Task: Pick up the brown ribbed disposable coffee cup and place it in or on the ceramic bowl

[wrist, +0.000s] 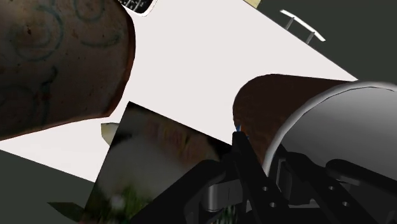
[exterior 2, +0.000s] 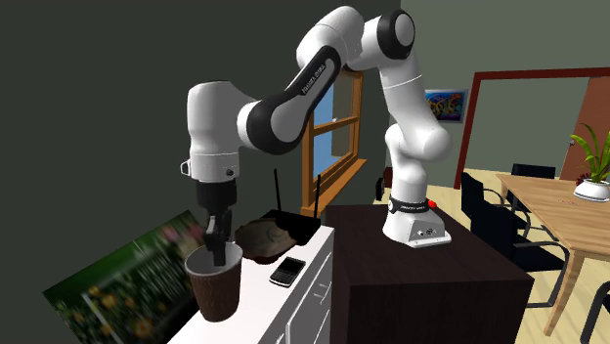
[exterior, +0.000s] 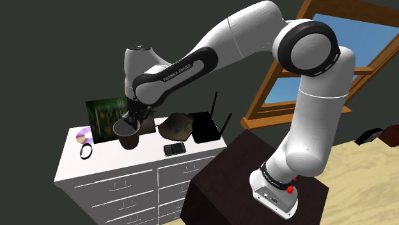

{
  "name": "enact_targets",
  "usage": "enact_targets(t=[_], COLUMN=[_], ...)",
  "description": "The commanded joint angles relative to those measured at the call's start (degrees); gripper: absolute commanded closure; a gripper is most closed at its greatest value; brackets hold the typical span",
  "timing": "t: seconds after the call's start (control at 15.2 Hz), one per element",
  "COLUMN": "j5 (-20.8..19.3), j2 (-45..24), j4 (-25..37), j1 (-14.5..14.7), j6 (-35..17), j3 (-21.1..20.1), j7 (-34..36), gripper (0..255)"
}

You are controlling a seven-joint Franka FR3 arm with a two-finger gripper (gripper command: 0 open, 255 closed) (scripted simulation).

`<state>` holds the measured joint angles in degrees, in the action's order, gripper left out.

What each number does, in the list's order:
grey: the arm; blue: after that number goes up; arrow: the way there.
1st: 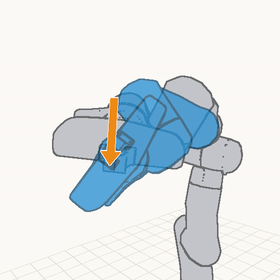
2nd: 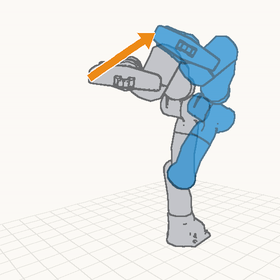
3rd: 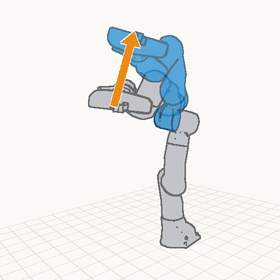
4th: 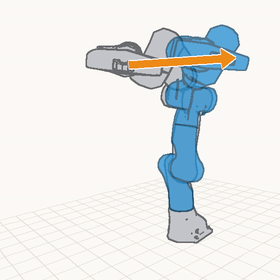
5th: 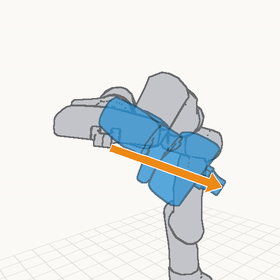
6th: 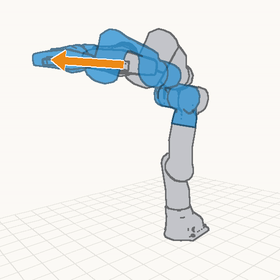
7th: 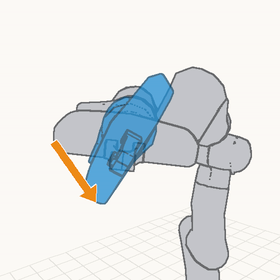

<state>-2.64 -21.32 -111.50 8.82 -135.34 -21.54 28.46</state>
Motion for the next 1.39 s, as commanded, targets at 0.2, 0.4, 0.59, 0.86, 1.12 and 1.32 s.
enact_targets(t=[0.2,0.4,0.59,0.86,1.12,1.32], j5=[0.9,1.5,2.0,2.6,3.1,4.9], j2=[2.2,3.5,4.7,6.1,7.3,10.8], j4=[1.0,1.8,2.7,4.1,5.7,2.1], j1=[-0.4,-0.6,-0.8,-1.0,-1.2,-3.1], j6=[3.1,5.1,7.1,9.8,12.5,12.4], j3=[-0.5,-0.7,-0.9,-1.2,-1.3,-1.0], j7=[-0.4,-0.6,-0.7,-0.9,-1.1,-4.0], gripper=[255,255,255,255,255,255])
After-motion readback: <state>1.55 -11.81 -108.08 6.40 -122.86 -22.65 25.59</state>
